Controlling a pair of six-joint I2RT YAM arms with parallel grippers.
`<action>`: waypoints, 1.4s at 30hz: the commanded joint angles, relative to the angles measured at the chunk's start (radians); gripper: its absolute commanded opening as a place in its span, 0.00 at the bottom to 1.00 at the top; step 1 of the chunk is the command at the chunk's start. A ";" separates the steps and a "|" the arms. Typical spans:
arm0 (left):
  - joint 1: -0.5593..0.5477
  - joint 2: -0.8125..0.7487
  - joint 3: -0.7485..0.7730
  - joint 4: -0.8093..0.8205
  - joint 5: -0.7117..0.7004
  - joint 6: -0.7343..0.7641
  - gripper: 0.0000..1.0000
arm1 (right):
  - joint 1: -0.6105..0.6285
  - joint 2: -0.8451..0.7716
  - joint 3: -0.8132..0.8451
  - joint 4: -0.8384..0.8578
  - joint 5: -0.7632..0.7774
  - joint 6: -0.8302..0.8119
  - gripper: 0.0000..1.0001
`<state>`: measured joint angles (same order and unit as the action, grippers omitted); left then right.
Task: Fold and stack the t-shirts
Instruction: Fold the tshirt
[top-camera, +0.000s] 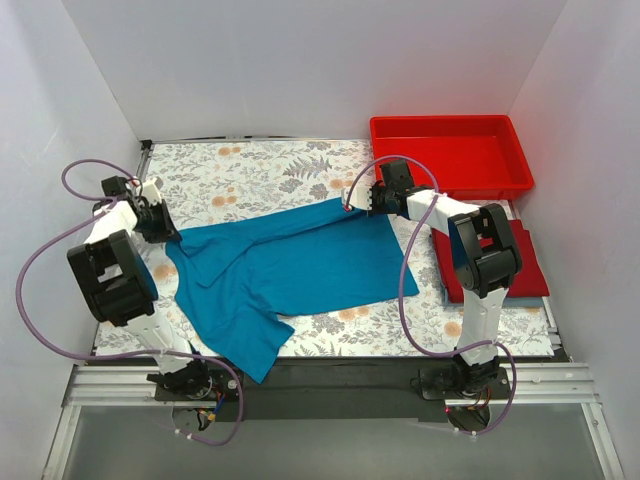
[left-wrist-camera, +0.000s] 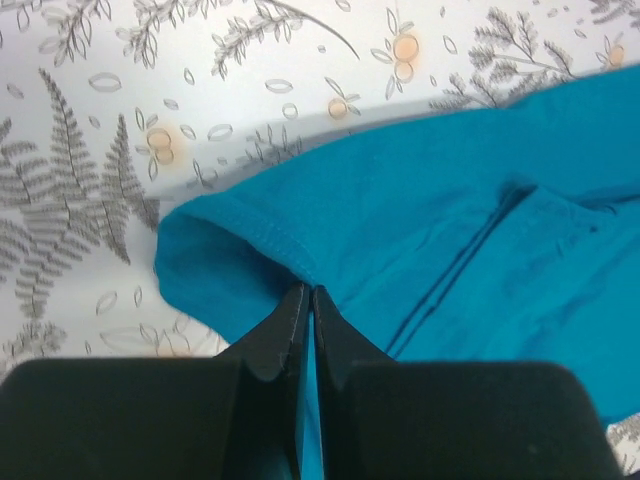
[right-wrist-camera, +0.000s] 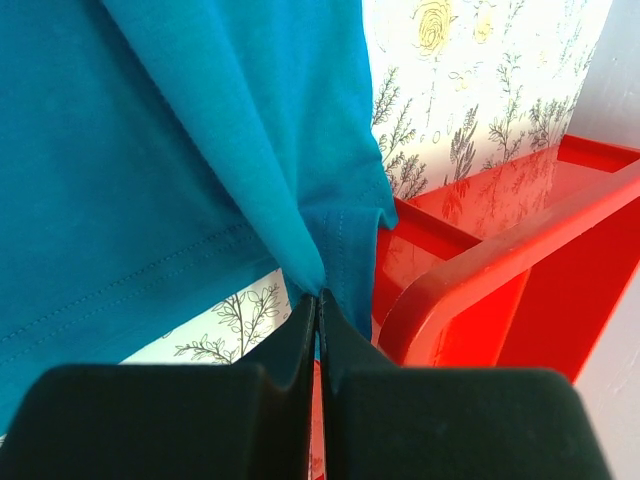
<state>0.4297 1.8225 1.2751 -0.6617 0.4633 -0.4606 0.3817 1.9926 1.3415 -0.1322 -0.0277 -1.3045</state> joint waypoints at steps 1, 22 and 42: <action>-0.002 -0.110 -0.034 -0.059 -0.025 0.005 0.00 | 0.002 -0.003 0.030 -0.018 0.017 -0.009 0.01; -0.011 -0.156 -0.071 -0.016 0.026 0.116 0.34 | 0.002 0.002 0.031 -0.018 0.015 -0.010 0.01; -0.365 -0.318 -0.344 -0.145 -0.253 0.358 0.43 | 0.005 0.023 0.059 -0.044 0.023 0.001 0.01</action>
<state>0.0830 1.4857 0.9352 -0.8078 0.2668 -0.1112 0.3820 2.0045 1.3655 -0.1577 -0.0212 -1.3037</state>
